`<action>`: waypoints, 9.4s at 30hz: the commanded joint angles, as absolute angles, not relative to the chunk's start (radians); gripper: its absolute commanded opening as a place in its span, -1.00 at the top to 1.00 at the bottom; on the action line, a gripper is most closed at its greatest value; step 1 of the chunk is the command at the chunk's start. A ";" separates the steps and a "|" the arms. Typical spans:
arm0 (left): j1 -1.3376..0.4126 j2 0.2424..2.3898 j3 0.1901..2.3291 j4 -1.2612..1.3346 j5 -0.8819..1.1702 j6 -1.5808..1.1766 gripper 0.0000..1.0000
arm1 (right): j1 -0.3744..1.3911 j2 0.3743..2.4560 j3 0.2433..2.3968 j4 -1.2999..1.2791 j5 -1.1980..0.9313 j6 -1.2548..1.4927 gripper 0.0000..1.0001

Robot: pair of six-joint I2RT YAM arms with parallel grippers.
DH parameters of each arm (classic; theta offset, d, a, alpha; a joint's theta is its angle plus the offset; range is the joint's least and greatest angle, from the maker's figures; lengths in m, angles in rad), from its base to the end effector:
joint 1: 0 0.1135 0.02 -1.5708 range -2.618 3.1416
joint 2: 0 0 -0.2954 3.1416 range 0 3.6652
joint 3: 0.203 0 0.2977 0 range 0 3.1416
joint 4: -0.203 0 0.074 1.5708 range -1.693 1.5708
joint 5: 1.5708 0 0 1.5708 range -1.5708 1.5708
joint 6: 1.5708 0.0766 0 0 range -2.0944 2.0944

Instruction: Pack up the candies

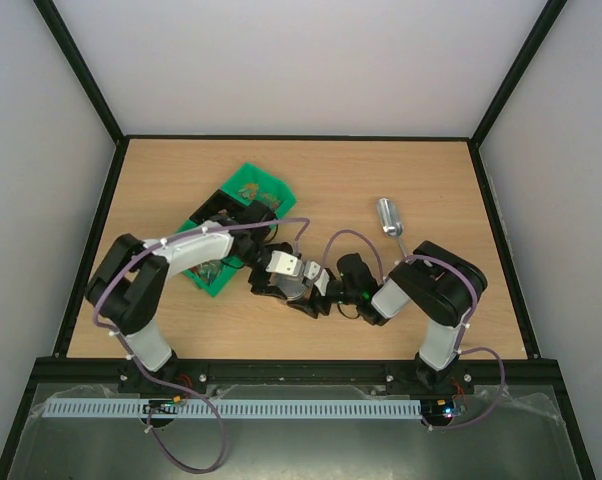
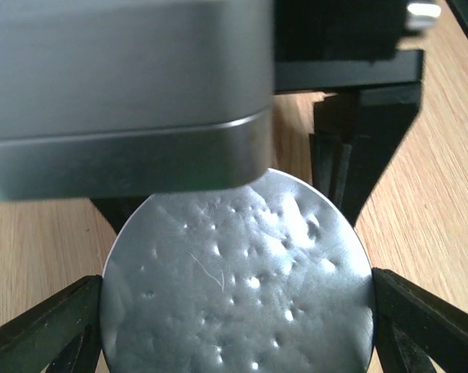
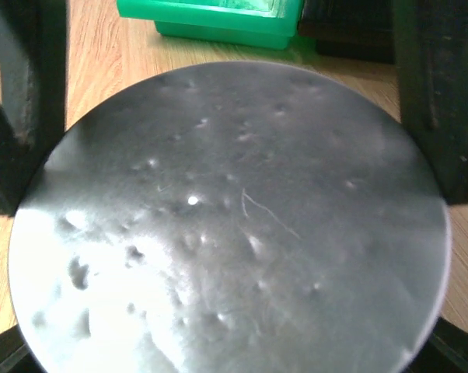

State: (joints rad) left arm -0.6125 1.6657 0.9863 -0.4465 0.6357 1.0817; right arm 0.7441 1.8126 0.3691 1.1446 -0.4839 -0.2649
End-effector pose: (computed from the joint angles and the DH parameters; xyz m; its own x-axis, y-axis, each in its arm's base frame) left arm 0.2773 -0.2505 0.1486 0.2459 0.6953 -0.6753 0.9675 -0.2178 0.1281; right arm 0.2134 0.2449 0.0769 0.0335 -0.2841 -0.9582 -0.9510 0.2857 -0.1180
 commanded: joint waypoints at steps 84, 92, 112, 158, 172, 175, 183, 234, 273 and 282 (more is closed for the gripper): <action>-0.587 1.724 1.024 -0.598 0.677 1.299 -0.67 | 0.746 1.827 0.357 1.041 -0.595 -0.278 0.32; -0.543 1.847 1.244 -0.725 0.683 1.321 -0.97 | 0.746 1.841 0.391 1.043 -0.530 -0.175 0.32; -0.600 1.482 0.784 -0.011 0.394 0.362 -0.99 | 0.746 1.892 0.420 1.107 -0.228 -0.081 0.31; -0.576 1.703 1.029 -0.527 0.630 1.170 -0.69 | 0.753 1.790 0.322 1.039 -0.456 -0.255 0.32; -0.607 1.486 0.753 -0.042 0.551 0.532 -0.99 | 0.752 1.835 0.381 1.060 -0.270 -0.141 0.31; -0.636 1.493 0.725 0.057 0.469 0.410 -0.99 | 0.753 1.839 0.380 1.065 -0.257 -0.128 0.31; -0.672 1.547 0.732 0.112 0.404 0.370 -0.99 | 0.753 1.839 0.381 1.064 -0.262 -0.123 0.31; -0.625 1.746 1.031 -0.537 0.733 1.206 -0.40 | 0.751 1.775 0.353 0.970 -0.413 -0.238 0.32; -0.601 1.696 0.923 -0.147 0.642 0.593 -0.42 | 0.750 1.898 0.414 1.227 -0.390 -0.126 -0.53; -0.601 1.739 1.014 -0.401 0.675 0.922 -0.46 | 0.746 1.875 0.385 1.223 -0.388 -0.150 -0.10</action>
State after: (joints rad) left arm -0.5915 1.7035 0.9833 -0.2543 0.6575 0.7254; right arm 0.7361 1.8751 0.3969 1.2118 -0.3496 -0.1463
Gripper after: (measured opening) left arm 0.893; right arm 0.824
